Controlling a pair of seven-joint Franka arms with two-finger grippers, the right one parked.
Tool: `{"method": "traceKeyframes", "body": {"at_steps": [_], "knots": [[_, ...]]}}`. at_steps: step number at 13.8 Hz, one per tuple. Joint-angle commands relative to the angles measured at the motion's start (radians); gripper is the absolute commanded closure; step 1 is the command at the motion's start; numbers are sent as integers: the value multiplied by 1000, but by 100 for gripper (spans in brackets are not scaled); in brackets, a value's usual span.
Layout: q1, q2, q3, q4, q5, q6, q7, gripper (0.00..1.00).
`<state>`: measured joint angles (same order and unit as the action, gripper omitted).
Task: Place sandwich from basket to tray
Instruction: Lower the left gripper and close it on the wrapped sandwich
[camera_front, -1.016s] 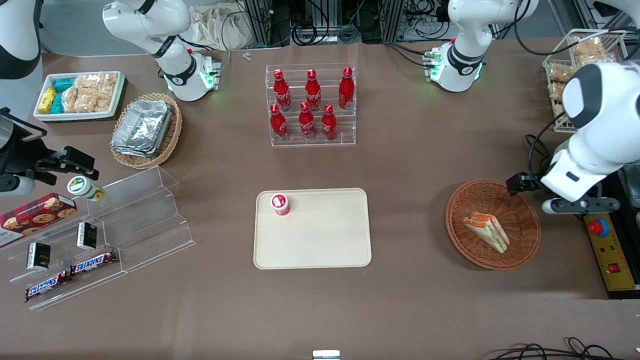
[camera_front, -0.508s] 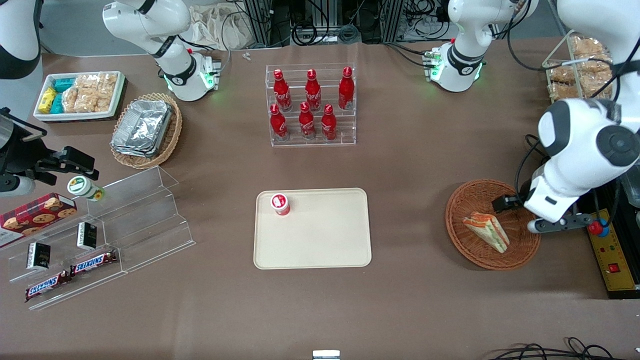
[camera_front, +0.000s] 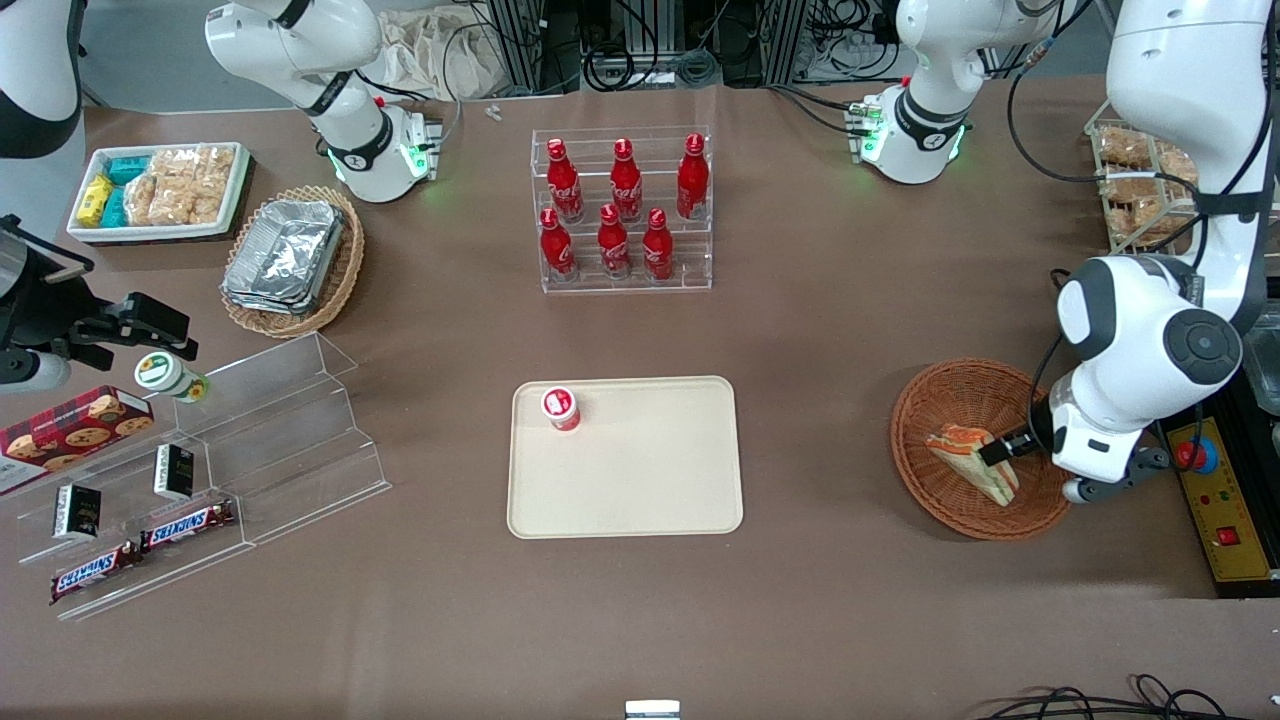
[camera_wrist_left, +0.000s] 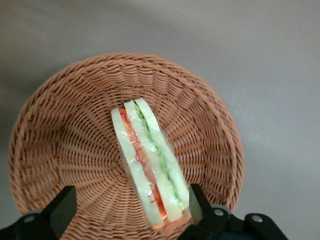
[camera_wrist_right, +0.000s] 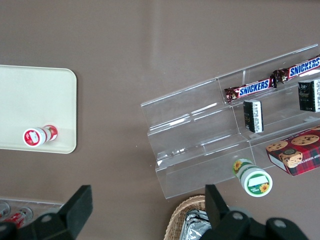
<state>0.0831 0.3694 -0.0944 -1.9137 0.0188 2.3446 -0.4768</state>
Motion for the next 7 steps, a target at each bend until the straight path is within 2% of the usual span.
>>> {"method": "traceKeyframes", "body": {"at_steps": [1,3,7], "knots": [[4,28,-11,10,-7,42,-127,0],[3,63,-13,10,-16,71,-206,0],[3,108,-13,7,-17,90,-246,1]]}}
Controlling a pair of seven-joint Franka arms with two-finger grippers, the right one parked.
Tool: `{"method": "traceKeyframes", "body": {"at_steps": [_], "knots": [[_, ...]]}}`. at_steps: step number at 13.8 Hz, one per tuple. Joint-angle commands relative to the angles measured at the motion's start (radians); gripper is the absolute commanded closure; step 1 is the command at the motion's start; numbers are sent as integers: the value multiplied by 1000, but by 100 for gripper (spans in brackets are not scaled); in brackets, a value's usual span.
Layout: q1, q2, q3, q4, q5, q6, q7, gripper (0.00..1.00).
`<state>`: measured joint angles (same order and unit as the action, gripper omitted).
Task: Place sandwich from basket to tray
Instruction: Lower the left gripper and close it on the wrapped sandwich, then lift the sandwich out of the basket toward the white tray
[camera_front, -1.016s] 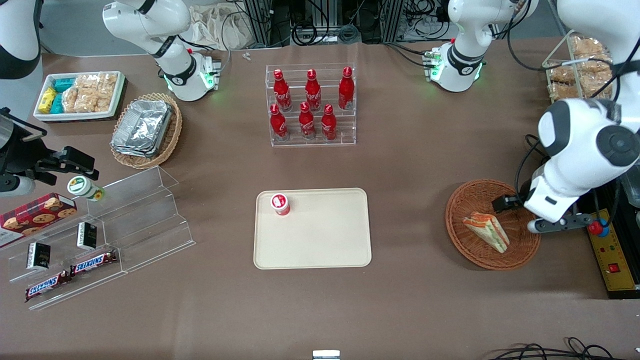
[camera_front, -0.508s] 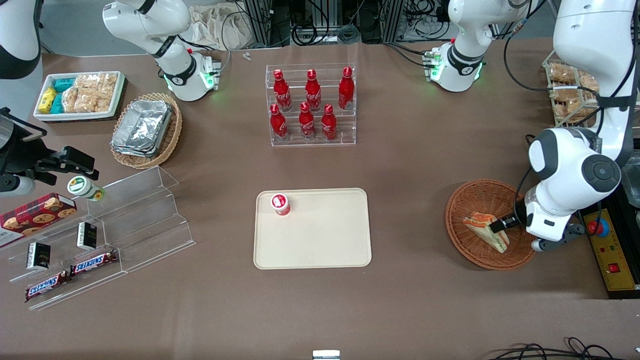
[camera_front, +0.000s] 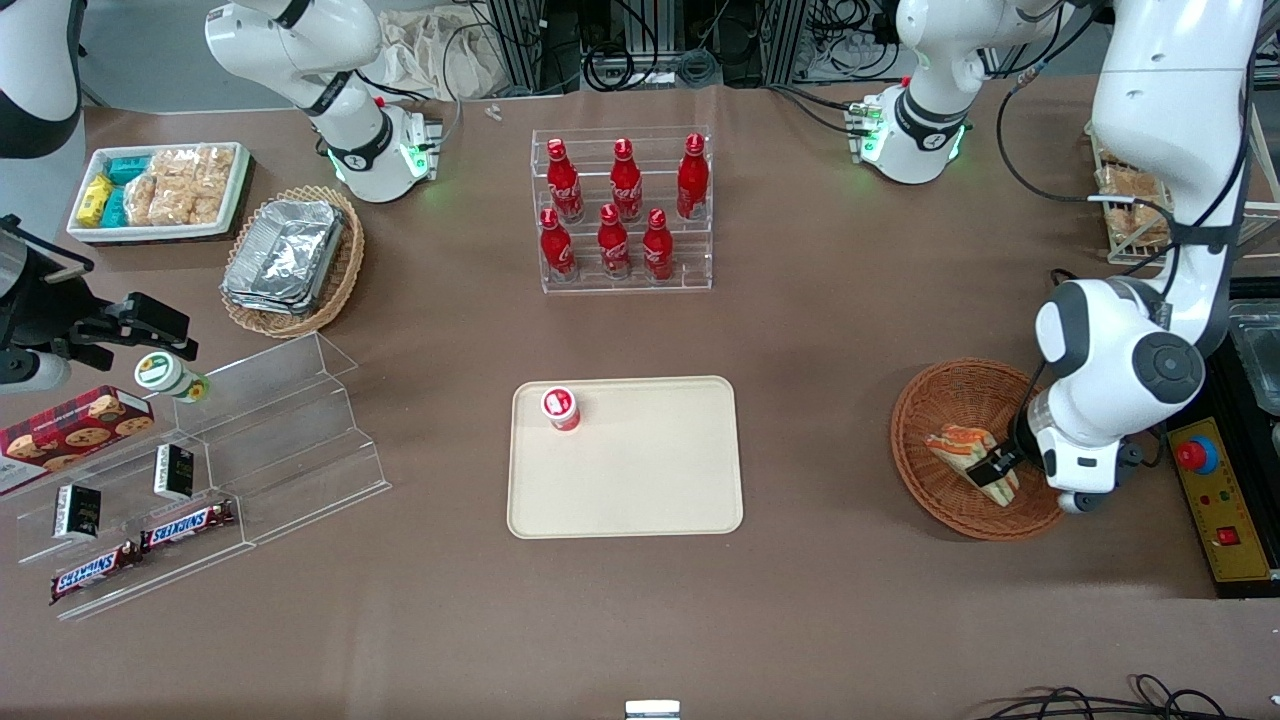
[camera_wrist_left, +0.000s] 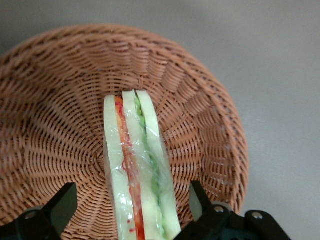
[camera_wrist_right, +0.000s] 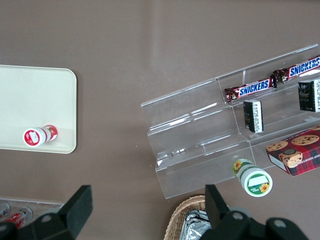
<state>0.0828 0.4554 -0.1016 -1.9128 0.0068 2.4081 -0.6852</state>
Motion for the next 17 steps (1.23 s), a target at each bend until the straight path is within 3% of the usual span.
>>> {"method": "traceKeyframes", "body": {"at_steps": [1,2,4,9,10,13,17], "knots": [[2,29,-6,8,-5,26,-37,1],[2,31,-6,6,-5,26,-37,2],[0,31,-6,3,-4,25,-37,19],[5,-36,-6,9,-4,-74,-37,88],[3,-70,-6,14,-4,-119,-37,95],[0,-150,-4,114,-5,-365,-37,97],[-8,-159,-38,400,-5,-781,-33,98]]}}
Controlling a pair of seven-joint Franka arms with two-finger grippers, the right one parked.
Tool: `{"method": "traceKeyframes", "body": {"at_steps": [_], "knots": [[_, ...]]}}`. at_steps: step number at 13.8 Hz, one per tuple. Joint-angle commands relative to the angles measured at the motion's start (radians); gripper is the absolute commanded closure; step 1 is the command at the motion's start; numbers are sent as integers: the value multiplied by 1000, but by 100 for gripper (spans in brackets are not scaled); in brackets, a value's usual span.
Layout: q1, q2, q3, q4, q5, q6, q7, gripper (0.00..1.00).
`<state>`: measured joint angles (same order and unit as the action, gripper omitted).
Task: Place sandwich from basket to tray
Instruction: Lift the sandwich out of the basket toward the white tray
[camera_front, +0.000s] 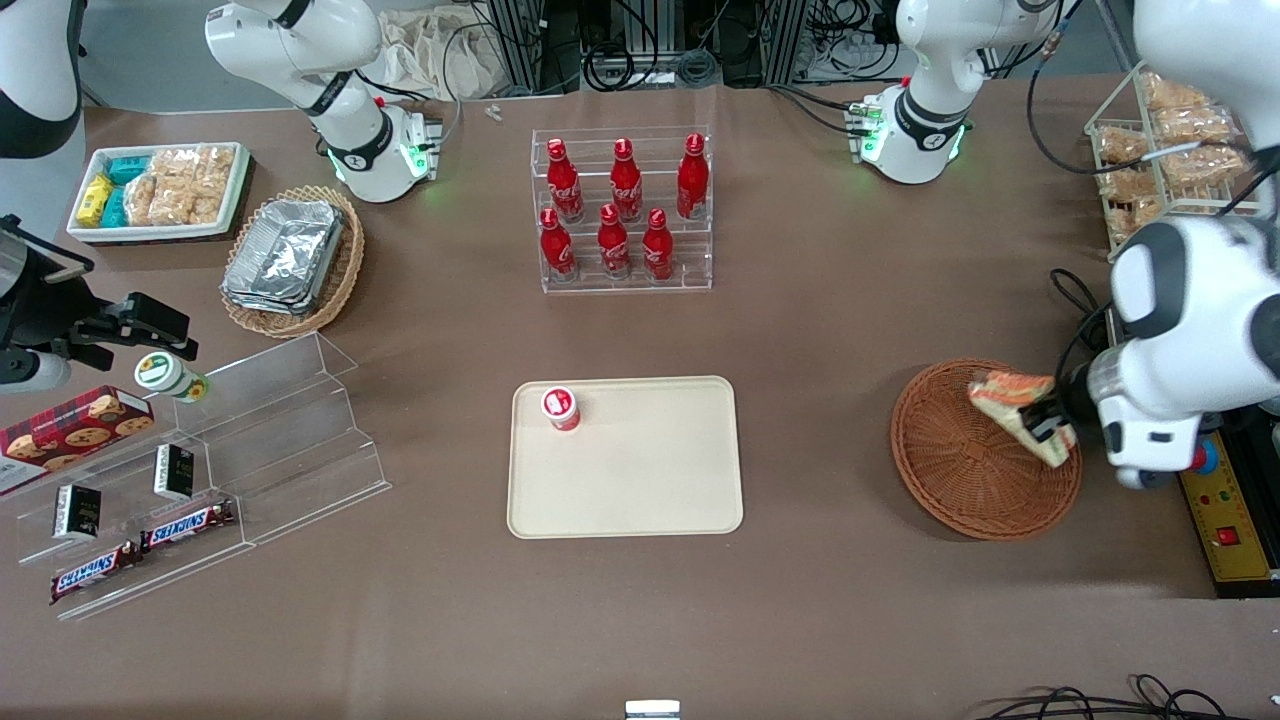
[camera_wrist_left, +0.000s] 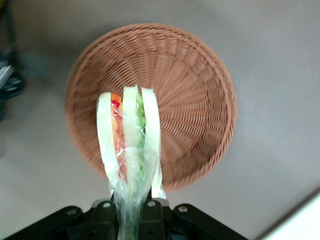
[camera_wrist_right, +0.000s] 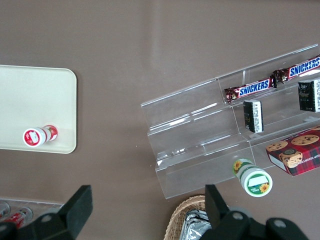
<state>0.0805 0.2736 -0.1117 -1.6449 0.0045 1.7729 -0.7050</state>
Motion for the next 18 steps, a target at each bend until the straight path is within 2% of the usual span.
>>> {"method": "traceKeyframes", "body": {"at_steps": [1,5,8,11,15,18], "knots": [[-5,18,-57,164,-3,-202,-5,98],[-5,32,-219,183,8,-219,-8,98],[-37,79,-292,185,8,-211,2,95],[-128,102,-299,186,26,-159,4,98],[-273,151,-299,185,145,-66,65,100],[-298,229,-302,207,144,61,70,99]]}}
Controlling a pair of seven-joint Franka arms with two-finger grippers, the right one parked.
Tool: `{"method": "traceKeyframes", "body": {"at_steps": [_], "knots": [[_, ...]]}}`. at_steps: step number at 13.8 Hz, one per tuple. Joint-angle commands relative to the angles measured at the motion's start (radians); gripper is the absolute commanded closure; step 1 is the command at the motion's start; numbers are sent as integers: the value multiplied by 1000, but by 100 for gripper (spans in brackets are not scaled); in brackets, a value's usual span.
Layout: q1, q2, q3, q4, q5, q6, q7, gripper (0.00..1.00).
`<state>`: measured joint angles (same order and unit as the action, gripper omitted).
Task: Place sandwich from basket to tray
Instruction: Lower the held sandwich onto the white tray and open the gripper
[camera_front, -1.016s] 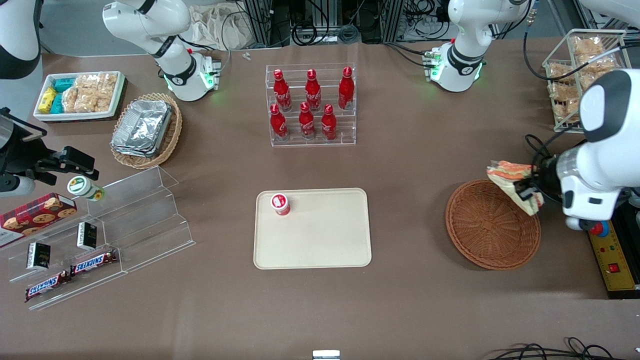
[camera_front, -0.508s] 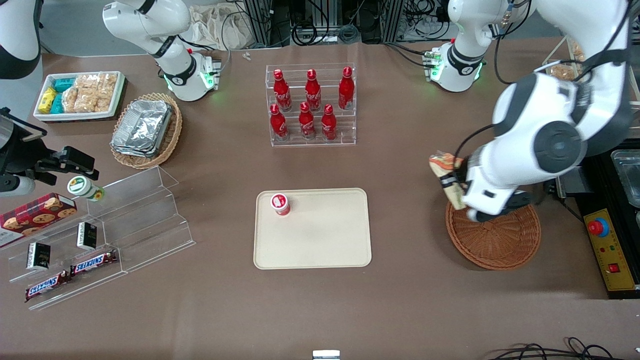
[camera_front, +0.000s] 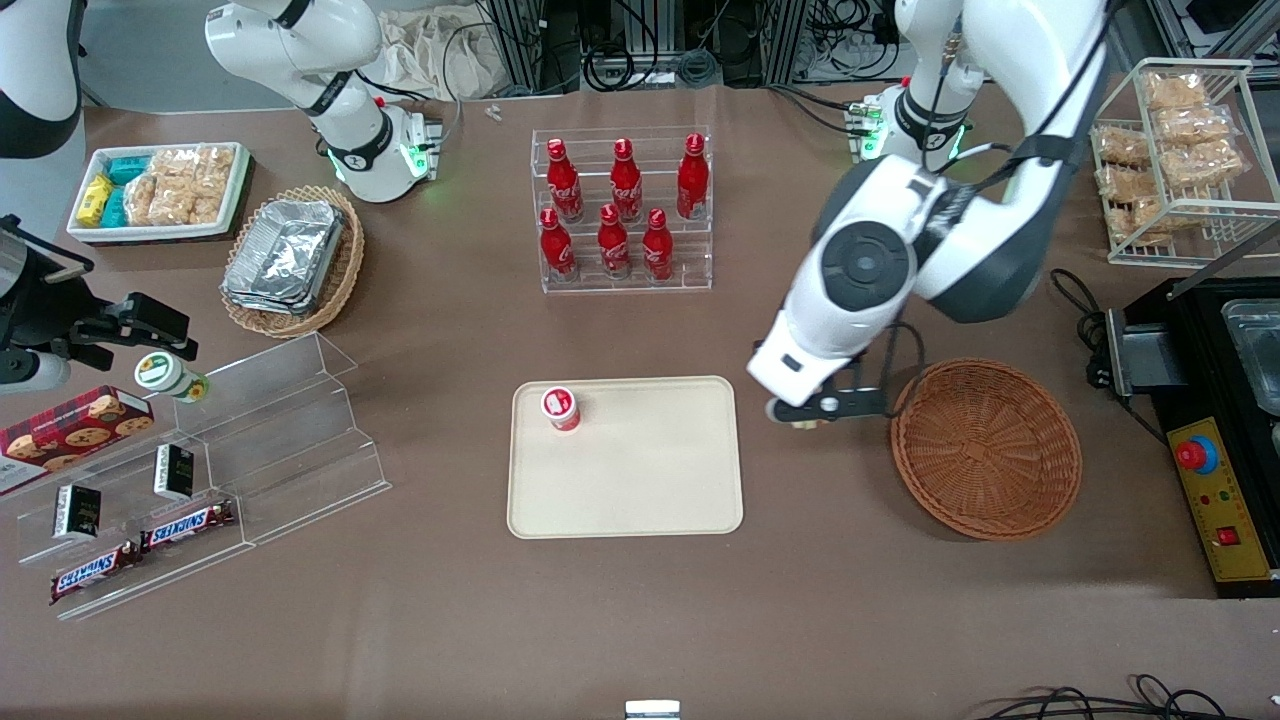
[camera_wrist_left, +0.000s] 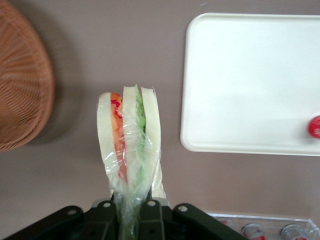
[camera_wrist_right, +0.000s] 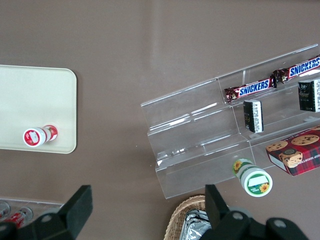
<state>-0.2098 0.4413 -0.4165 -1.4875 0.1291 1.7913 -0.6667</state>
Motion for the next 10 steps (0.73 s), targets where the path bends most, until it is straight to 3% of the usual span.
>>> {"method": "traceKeyframes", "body": {"at_steps": [1,6,10], "knots": [[-40,82,4,50,26,93,32,99],[-75,223,4,52,26,328,29,98],[-88,316,7,50,30,401,56,96]]}}
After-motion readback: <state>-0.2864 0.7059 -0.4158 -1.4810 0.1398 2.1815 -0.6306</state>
